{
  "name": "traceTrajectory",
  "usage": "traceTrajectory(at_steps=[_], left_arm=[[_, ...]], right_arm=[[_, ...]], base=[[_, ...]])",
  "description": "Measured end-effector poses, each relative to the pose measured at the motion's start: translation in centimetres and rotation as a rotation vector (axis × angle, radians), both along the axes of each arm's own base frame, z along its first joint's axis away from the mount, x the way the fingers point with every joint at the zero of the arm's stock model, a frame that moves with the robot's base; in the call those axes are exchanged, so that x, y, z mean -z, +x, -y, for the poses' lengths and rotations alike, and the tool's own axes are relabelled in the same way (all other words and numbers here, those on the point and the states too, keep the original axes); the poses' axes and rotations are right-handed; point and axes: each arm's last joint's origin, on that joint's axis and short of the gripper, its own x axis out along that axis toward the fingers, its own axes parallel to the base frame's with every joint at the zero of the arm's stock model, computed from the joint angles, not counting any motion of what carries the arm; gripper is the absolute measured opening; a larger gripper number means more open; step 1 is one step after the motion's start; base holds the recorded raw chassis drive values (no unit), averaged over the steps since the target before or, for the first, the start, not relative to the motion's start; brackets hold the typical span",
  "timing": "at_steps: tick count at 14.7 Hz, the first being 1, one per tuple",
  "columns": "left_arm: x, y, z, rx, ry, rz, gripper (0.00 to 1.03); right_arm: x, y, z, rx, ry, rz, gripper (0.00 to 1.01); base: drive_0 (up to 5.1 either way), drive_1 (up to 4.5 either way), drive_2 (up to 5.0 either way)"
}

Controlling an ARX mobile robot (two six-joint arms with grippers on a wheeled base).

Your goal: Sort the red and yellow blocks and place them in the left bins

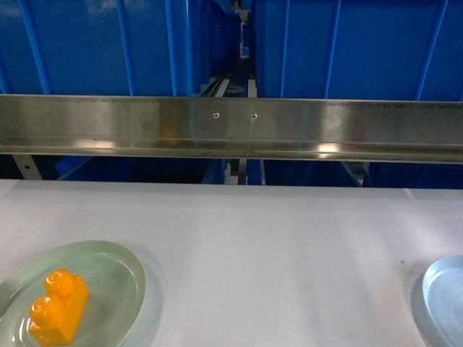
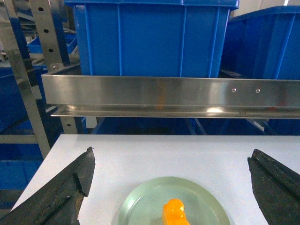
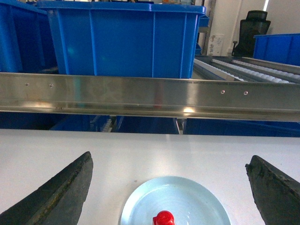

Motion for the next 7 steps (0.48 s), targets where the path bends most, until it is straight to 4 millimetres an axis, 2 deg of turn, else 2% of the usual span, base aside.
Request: traceTrajectory(at_steps=[7], left_arm=[[0.00,0.00,0.00,0.000,0.000,0.000,0.98]], right_arm=[[0.00,0.00,0.00,0.000,0.000,0.000,0.98]], base=[[0.0,0.00,0.0]])
